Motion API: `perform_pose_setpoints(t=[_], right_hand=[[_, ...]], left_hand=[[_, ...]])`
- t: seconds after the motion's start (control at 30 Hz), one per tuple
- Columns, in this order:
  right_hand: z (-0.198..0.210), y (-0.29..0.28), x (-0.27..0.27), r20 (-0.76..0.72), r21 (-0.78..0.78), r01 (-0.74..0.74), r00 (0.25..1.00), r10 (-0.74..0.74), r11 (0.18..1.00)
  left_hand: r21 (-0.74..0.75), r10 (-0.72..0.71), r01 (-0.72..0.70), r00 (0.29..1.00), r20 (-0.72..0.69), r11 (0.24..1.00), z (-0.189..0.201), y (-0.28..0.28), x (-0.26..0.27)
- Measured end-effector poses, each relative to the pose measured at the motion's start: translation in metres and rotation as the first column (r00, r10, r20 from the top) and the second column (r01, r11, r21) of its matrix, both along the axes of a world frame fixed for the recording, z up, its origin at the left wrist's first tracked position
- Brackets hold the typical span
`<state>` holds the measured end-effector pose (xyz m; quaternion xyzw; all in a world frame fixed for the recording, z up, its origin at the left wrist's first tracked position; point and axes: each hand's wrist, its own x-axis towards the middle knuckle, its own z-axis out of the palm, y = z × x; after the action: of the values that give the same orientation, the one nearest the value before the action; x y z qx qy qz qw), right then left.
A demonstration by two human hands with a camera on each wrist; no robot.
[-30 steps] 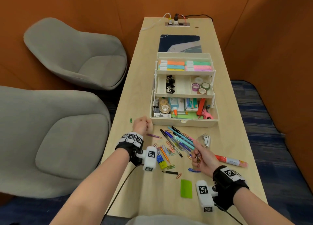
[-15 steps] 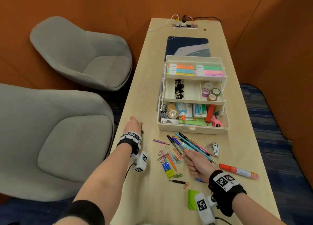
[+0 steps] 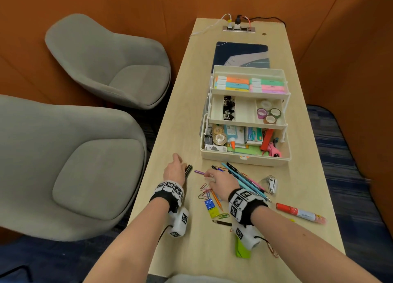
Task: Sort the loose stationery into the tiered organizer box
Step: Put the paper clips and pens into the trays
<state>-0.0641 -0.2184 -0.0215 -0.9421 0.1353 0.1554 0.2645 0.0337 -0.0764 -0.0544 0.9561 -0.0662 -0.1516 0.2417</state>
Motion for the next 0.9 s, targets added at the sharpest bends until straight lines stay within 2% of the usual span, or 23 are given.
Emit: perform_pose_setpoints(t=[0.13, 0.37, 0.6, 0.67, 0.7, 0.73, 0.77, 0.8, 0.83, 0.87, 0.9], right_hand=[[-0.001, -0.004, 0.009, -0.015, -0.175, -0.162, 0.987, 0.162, 0.971], [-0.001, -0.005, 0.016, -0.044, -0.239, -0.225, 0.974, 0.221, 0.945], [0.001, -0.005, 0.019, -0.238, -0.191, -0.260, 0.948, 0.212, 0.946], [0.005, -0.009, 0.015, -0.246, -0.056, -0.149, 0.961, 0.131, 0.987], [0.007, -0.012, 0.011, -0.241, 0.064, -0.034, 0.969, 0.048, 0.997], [0.009, -0.016, 0.006, -0.260, 0.222, 0.136, 0.963, -0.076, 0.965], [0.010, -0.019, 0.001, -0.320, 0.394, 0.342, 0.921, -0.221, 0.853], [0.010, -0.022, -0.005, -0.412, 0.531, 0.522, 0.848, -0.334, 0.668], [0.010, -0.026, -0.011, -0.483, 0.620, 0.627, 0.779, -0.400, 0.472], [0.009, -0.029, -0.019, -0.532, 0.673, 0.671, 0.731, -0.428, 0.311], [0.008, -0.032, -0.026, -0.558, 0.712, 0.676, 0.708, -0.433, 0.190]], left_hand=[[-0.019, -0.092, 0.093, 0.996, 0.015, 0.996, -0.003, 0.007, -0.014], [-0.045, -0.043, 0.043, 0.999, -0.008, 0.998, -0.004, 0.005, -0.024], [-0.006, -0.091, 0.090, 0.994, -0.065, 0.996, 0.000, 0.006, -0.019], [0.015, -0.120, 0.121, 0.991, -0.062, 0.992, 0.001, 0.006, -0.019], [0.011, -0.131, 0.132, 0.989, -0.064, 0.991, 0.001, 0.006, -0.019], [-0.002, -0.140, 0.140, 0.988, -0.072, 0.990, 0.001, 0.007, -0.020], [-0.021, -0.149, 0.147, 0.986, -0.077, 0.989, 0.002, 0.008, -0.020], [-0.040, -0.152, 0.149, 0.985, -0.080, 0.988, 0.003, 0.009, -0.021], [-0.064, -0.150, 0.145, 0.986, -0.075, 0.987, 0.004, 0.011, -0.021], [-0.088, -0.134, 0.128, 0.988, -0.074, 0.988, 0.005, 0.012, -0.021], [-0.117, -0.112, 0.103, 0.991, -0.075, 0.988, 0.007, 0.014, -0.021]])
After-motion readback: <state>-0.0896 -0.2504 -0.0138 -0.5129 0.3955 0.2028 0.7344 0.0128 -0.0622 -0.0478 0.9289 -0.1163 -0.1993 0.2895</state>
